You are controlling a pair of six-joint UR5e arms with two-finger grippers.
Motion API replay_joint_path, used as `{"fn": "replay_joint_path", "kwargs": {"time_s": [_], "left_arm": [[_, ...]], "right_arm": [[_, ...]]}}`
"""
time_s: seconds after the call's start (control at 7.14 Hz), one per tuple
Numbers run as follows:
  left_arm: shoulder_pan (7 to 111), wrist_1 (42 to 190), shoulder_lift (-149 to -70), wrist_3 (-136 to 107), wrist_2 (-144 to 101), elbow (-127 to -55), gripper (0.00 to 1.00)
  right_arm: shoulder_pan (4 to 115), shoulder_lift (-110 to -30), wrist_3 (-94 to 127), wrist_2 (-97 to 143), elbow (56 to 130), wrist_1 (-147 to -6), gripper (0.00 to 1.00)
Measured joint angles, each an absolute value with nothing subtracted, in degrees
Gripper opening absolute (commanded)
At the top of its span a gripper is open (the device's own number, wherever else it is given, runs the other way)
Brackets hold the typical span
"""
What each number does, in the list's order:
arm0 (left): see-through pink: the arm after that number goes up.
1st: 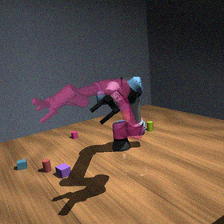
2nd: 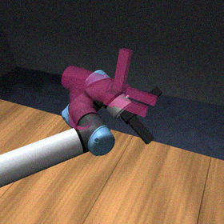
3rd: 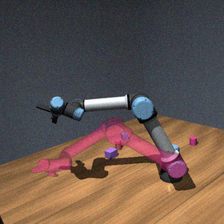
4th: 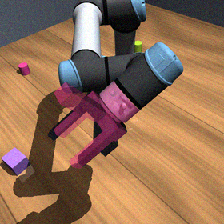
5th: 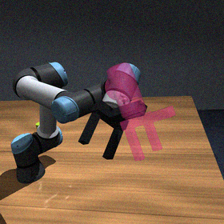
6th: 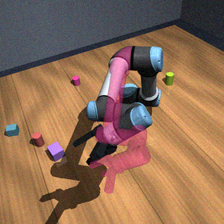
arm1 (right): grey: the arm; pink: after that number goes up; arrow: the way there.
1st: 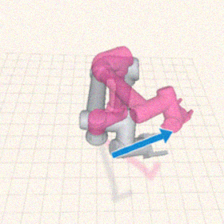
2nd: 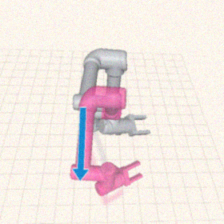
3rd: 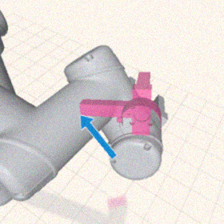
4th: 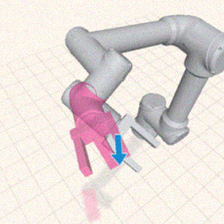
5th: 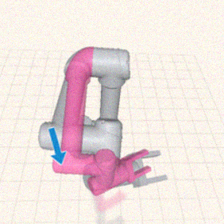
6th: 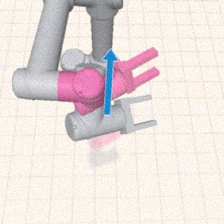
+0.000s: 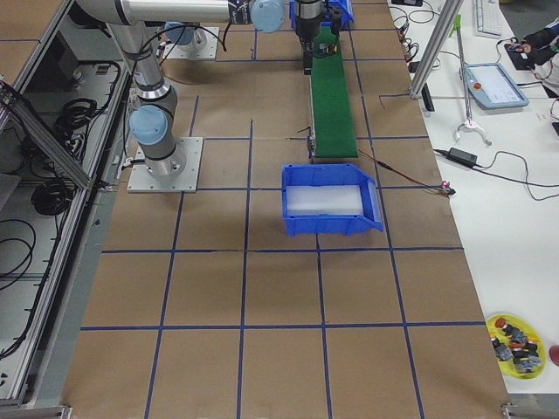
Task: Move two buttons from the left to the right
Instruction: 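Release the yellow button on the belt and return the left gripper to the bin, then grasp the red button in the bin with the left gripper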
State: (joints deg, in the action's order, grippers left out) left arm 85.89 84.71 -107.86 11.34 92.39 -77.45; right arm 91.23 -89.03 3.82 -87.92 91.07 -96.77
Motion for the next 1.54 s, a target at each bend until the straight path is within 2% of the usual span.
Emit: {"fn": "replay_joint_path", "kwargs": {"time_s": [0.84,1.54], "left_arm": [[67.52,83.87,-116.63,27.46,92.39,-67.27,1.0],[64.93,76.1,-123.96,29.99,92.18,-68.38,0.97]], "right_arm": [[91.23,-88.95,3.87,-87.98,91.14,-96.86,1.0],[91.23,-88.95,3.87,-87.98,91.16,-96.86,1.0]]}}
